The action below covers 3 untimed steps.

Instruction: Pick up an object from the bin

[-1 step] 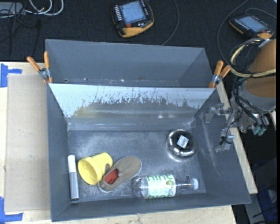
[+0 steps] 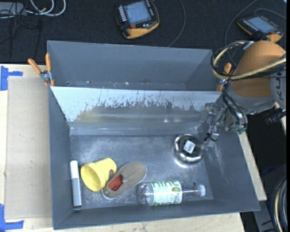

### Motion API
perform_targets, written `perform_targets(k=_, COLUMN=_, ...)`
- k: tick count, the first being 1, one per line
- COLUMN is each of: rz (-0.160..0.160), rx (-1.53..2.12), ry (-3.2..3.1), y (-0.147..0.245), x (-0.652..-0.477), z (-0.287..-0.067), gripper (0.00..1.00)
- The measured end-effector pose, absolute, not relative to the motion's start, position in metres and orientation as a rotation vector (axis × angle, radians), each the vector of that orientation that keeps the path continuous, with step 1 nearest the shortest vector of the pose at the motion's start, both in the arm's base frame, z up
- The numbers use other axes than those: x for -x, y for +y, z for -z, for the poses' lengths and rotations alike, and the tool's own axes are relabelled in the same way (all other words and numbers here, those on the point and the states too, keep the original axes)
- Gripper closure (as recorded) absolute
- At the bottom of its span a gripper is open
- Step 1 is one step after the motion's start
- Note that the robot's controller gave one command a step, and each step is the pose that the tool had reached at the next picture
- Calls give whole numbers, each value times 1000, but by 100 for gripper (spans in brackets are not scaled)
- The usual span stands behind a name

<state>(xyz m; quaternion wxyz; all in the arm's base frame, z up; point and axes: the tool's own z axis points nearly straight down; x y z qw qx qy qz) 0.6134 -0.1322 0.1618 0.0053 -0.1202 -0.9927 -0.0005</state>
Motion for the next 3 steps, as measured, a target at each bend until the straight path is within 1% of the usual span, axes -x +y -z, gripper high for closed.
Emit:
perform_targets(k=1, rz=2, rx=438, ry=-3093, y=-90, x=-617, z=-68, gripper=0)
perform_targets(k=2, rz=7, rx=209, ry=-3115, y=-17, x=-596, z=-99, gripper=0)
perform_targets(k=3, rz=13, rx=-144, ry=-3115, y=55, x=-569, z=-69, gripper=0)
